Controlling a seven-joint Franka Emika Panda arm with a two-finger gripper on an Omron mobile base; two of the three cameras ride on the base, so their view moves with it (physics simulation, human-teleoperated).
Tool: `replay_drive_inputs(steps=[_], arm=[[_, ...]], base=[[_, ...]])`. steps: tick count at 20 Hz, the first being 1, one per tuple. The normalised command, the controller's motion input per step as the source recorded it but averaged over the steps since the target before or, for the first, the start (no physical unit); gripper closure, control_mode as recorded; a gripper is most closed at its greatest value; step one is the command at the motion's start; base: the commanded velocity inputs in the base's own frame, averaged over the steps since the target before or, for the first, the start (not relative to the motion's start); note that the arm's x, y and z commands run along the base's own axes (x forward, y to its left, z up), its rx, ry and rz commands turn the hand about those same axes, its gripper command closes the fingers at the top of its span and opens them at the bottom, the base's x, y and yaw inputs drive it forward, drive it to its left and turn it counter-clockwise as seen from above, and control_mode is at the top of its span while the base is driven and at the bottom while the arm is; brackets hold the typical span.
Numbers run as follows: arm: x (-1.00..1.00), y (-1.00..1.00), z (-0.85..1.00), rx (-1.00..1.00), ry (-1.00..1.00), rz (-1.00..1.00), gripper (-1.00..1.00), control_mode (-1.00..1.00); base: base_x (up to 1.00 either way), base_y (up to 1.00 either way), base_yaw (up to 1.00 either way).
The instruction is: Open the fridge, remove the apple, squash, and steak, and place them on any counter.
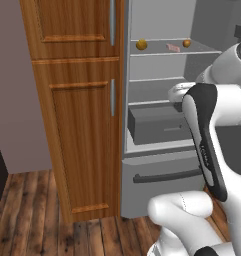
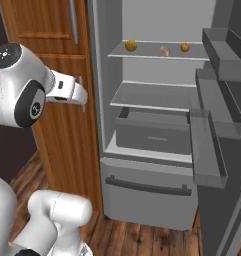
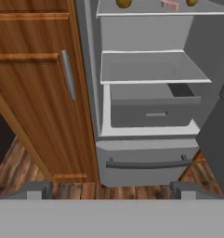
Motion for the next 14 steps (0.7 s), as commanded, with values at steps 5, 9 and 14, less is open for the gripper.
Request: replay_drive_inputs(steps=[5,9,14], arm=[[0.0,0.0,0.0,0.0,0.0,0.0,-1.0,1.0],[0.0,0.0,0.0,0.0,0.0,0.0,-1.0,1.0],[0.0,0.0,0.0,0.0,0.0,0.0,-1.0,1.0]], base=[[0.0,-0.16,-0.01],[0.0,-0.6,0.0],[0.08,-0.64,0.0]])
